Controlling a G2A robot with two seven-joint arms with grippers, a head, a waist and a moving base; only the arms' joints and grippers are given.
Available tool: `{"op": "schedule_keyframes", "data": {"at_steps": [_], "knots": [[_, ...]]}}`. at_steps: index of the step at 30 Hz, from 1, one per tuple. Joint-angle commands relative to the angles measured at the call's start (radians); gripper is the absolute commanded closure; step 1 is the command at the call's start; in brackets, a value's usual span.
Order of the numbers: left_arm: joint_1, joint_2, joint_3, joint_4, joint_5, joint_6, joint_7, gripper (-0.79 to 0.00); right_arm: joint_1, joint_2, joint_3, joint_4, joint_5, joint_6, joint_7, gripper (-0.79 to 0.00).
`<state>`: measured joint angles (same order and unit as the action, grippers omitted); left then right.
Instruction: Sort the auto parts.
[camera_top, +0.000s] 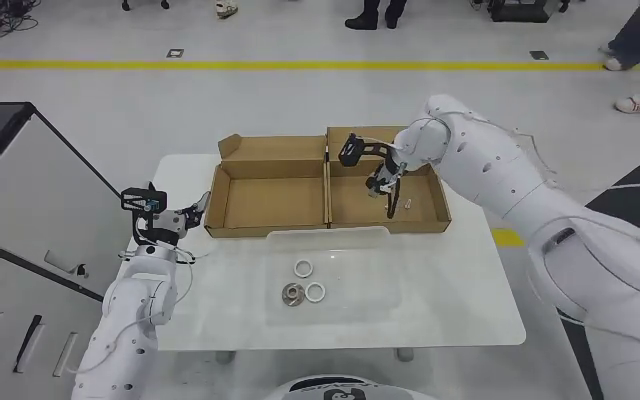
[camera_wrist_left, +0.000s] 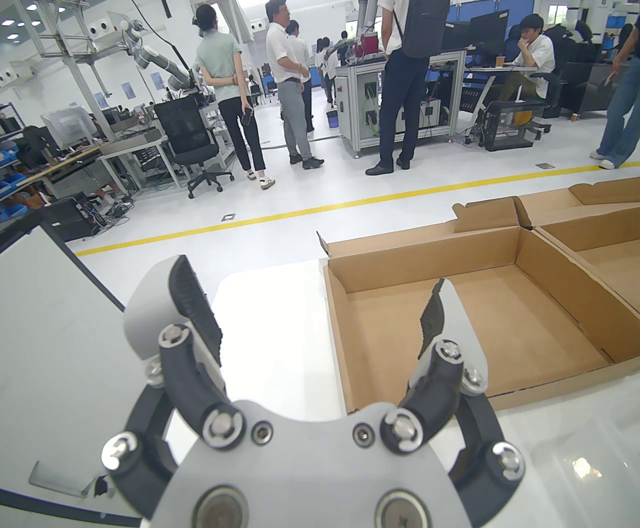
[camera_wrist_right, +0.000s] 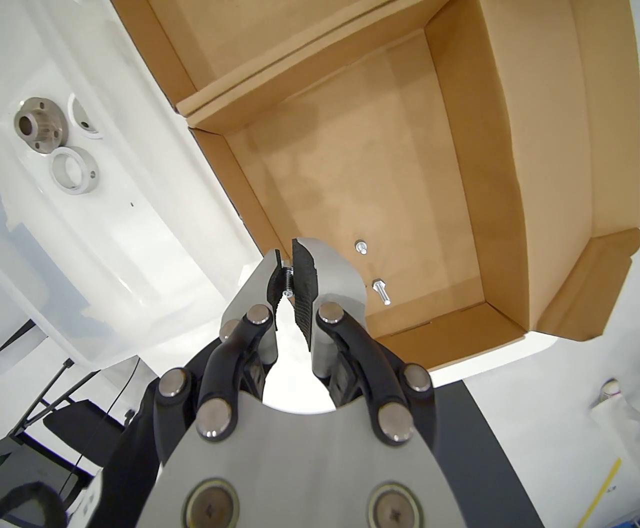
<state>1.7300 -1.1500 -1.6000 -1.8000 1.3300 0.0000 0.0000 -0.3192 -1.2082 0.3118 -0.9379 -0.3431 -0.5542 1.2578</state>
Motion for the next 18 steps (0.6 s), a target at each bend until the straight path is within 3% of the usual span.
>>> {"op": "schedule_keyframes", "data": {"at_steps": [1,18], "knots": [[0.000,0.000,0.000,0.000,0.000,0.000,0.000,-0.785,-0.002,-0.017,-0.013,0.040,-0.015,-0.008,-0.018,0.000],[0.000,0.000,0.000,0.000,0.000,0.000,0.000,-0.785,-0.033,-0.117,-0.065,0.281,-0.189,-0.027,-0.238,0.000]]}}
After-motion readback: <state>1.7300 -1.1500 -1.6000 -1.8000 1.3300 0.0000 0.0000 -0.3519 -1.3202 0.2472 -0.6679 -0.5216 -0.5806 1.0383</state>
